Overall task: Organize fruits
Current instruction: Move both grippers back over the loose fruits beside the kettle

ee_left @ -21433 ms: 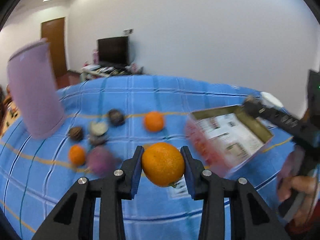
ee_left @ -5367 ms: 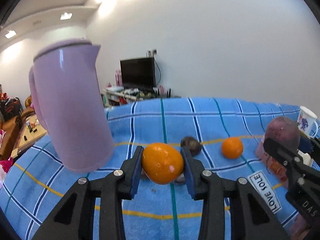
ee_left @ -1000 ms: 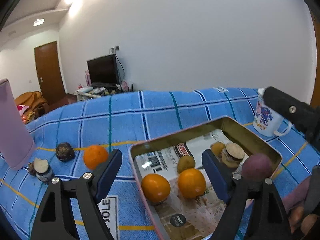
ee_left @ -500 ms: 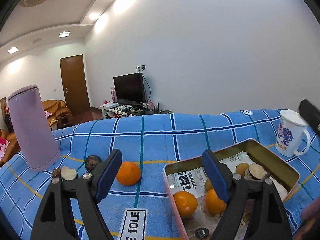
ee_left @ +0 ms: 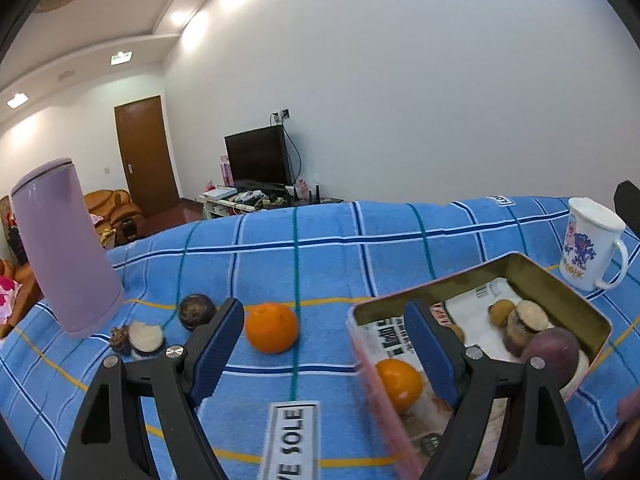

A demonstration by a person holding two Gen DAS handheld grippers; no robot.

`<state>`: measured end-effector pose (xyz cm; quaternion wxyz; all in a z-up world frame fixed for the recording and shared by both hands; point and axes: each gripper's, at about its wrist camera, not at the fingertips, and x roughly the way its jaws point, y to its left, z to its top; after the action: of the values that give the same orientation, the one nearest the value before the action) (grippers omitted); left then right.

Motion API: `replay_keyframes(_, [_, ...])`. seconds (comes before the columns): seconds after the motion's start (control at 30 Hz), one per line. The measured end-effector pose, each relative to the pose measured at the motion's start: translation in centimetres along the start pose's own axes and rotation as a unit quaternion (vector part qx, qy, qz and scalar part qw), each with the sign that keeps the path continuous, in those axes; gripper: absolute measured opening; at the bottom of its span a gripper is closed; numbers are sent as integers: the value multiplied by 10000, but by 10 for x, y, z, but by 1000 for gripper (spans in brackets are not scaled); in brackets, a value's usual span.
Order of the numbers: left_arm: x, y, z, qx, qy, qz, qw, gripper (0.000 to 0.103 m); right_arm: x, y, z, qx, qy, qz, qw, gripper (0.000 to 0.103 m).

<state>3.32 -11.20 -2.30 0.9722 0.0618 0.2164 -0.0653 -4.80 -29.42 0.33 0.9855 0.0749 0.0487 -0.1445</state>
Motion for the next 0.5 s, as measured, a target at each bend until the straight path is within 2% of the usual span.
replay_keyframes(0.2, [-3,15,-4,361,-119,54,9993,83,9,6,-7,190,497,-98,9985,103])
replay_keyframes(0.5, [-6,55,-7,198,-290,274,9990,83,11,37,-19,207,896,-122,9957,103])
